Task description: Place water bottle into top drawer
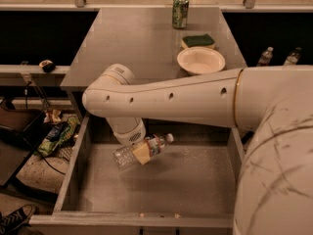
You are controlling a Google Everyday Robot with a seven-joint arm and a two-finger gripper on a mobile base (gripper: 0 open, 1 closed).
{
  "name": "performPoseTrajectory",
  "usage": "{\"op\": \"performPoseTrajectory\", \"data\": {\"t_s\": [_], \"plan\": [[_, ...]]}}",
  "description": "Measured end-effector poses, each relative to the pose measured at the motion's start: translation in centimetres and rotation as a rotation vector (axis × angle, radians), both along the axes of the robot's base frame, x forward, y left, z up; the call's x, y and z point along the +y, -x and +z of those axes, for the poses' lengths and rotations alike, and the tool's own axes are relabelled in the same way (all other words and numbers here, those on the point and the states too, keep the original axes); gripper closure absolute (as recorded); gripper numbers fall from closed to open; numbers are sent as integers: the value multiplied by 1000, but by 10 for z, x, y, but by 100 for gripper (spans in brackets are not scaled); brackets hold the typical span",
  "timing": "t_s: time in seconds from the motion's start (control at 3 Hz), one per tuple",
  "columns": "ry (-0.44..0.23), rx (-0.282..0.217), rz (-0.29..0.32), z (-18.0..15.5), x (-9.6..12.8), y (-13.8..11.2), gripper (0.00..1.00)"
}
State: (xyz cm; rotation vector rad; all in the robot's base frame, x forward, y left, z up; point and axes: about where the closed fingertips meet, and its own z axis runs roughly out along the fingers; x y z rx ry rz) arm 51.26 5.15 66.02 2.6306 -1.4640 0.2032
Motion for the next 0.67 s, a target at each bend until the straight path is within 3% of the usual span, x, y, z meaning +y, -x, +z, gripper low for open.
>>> {"op": "performPoseTrajectory", "data": {"t_s": [0.67], "plan": [[0, 0, 0, 0, 0, 0, 34]]}}
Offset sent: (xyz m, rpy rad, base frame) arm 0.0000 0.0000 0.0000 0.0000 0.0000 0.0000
